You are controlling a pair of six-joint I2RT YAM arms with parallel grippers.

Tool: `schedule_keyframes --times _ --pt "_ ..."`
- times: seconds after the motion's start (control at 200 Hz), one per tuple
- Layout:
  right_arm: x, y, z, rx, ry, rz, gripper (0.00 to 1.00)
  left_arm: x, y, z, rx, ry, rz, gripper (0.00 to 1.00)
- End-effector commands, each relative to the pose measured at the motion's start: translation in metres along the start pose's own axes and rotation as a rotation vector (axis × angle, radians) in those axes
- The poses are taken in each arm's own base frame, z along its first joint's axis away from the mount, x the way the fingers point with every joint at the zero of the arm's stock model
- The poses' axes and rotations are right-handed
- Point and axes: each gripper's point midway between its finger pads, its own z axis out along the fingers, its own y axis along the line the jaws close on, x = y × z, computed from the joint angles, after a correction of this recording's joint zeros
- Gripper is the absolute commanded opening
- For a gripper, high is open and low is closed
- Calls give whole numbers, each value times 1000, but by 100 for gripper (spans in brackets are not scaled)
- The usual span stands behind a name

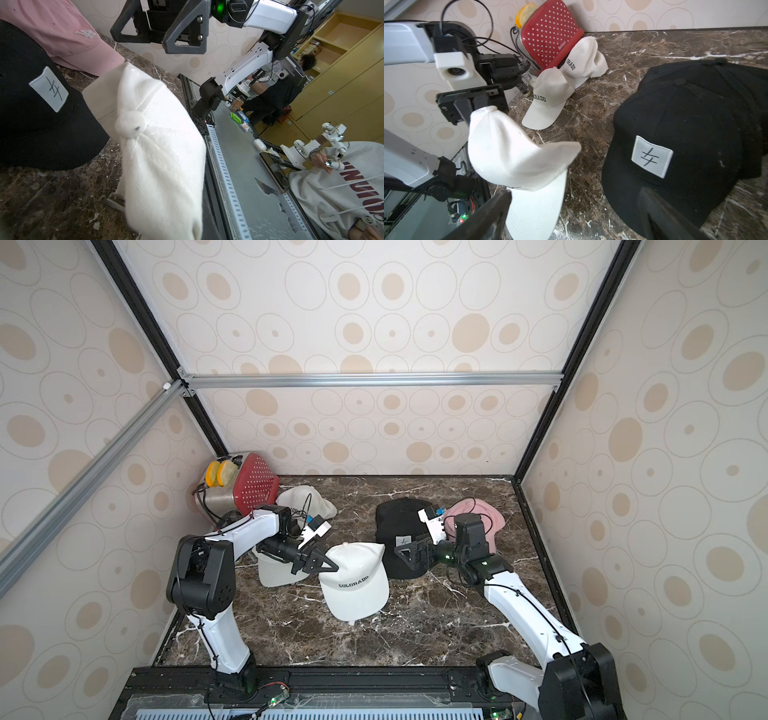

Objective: Stack the baseball caps by color
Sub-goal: Place the baseball cap at the center of the board.

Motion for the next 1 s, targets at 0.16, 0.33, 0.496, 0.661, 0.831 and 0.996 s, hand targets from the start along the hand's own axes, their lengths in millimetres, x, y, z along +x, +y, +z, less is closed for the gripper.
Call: schedule_keyframes --times 0.16,0.33,0.496,0.661,0.831,0.996 --pt "-6 50 16 -184 7 -347 100 -20 -31 2 51 -30 -100 0" --pt "-22 64 33 -326 95 -435 98 -21 -30 5 61 -10 -112 0" --pt "-17 86 39 -505 226 -442 96 -22 -33 5 59 4 -92 0" --pt "-12 103 41 -579 338 -445 92 -23 -29 3 58 39 -85 0" --pt "-12 96 55 -548 391 -402 82 -24 -29 2 56 58 -47 0" --pt "-14 99 61 -569 420 -373 80 -27 -33 0 48 86 -19 0"
